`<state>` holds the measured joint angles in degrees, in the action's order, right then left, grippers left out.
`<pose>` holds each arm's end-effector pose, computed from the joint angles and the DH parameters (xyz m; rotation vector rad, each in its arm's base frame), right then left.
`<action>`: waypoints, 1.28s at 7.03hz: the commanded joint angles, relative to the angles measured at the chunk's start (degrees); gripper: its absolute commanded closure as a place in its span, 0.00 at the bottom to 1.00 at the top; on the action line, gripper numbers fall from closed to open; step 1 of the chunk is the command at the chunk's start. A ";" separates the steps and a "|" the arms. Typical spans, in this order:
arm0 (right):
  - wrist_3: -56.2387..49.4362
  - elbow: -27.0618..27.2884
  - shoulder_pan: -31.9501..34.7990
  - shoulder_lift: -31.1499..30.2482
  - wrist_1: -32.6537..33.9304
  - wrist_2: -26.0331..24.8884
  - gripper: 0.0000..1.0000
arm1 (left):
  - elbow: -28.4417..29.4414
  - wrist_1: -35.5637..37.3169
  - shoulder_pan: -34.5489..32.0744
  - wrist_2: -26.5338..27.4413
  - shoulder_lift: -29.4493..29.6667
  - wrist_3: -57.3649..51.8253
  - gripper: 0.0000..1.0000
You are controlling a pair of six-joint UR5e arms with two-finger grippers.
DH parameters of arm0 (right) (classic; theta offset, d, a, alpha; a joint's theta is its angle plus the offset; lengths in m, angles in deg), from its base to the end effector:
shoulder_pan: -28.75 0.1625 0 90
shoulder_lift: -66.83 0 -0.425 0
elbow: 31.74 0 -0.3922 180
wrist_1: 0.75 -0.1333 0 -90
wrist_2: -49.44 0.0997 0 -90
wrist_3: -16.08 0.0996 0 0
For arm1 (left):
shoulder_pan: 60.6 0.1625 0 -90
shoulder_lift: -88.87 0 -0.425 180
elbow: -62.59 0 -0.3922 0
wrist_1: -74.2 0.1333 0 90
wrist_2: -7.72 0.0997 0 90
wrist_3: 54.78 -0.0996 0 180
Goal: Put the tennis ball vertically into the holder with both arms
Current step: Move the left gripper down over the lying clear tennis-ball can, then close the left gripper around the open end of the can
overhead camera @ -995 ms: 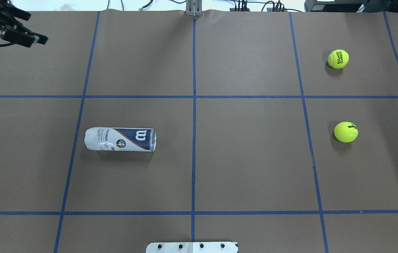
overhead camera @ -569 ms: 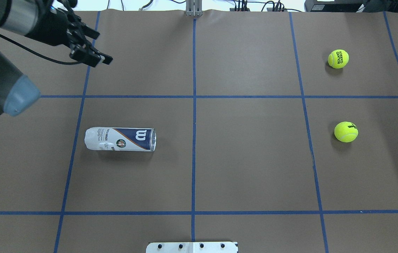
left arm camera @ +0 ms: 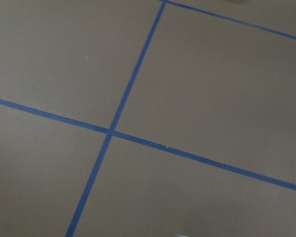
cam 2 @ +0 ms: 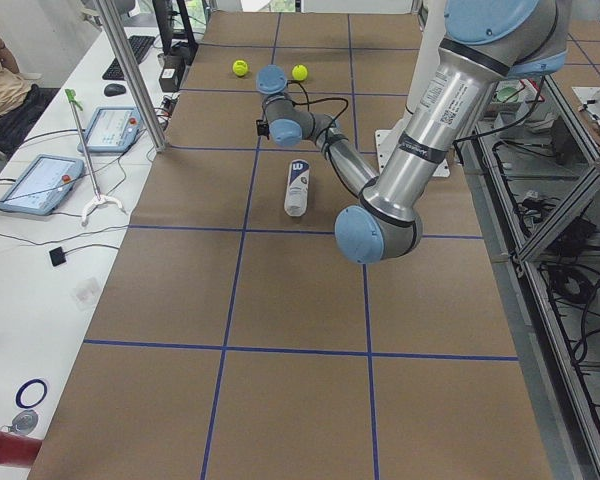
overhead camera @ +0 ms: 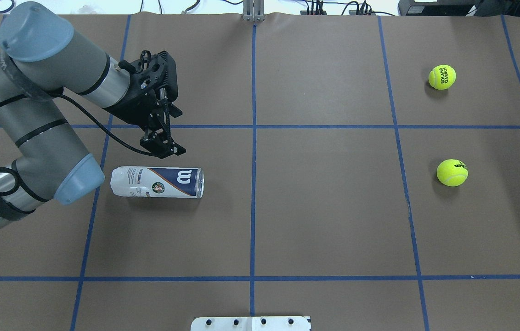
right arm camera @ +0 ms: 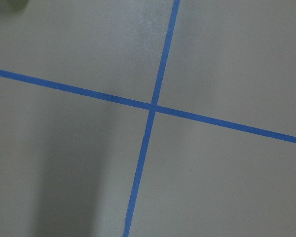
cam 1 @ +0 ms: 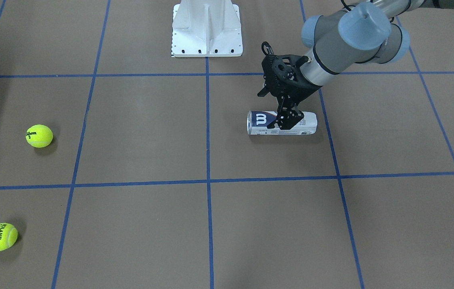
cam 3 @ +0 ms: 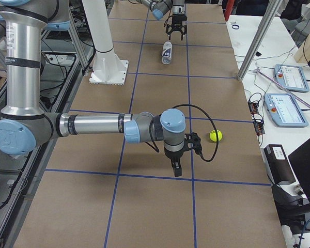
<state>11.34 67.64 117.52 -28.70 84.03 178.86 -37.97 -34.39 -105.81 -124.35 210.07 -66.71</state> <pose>0.0601 -0.4623 0.6195 0.1731 -0.6822 -0.1543 0.3940 -0.4914 0.2148 0.8314 0.9877 1.2442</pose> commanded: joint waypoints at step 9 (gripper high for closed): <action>0.00 -0.06 0.00 -0.27 0.03 0.83 0.00 | 0.18 15.34 14.53 23.24 2.03 -11.54 0.01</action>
<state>11.34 67.58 117.52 -28.97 84.06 179.69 -38.21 -19.07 -91.64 -102.39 212.10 -78.18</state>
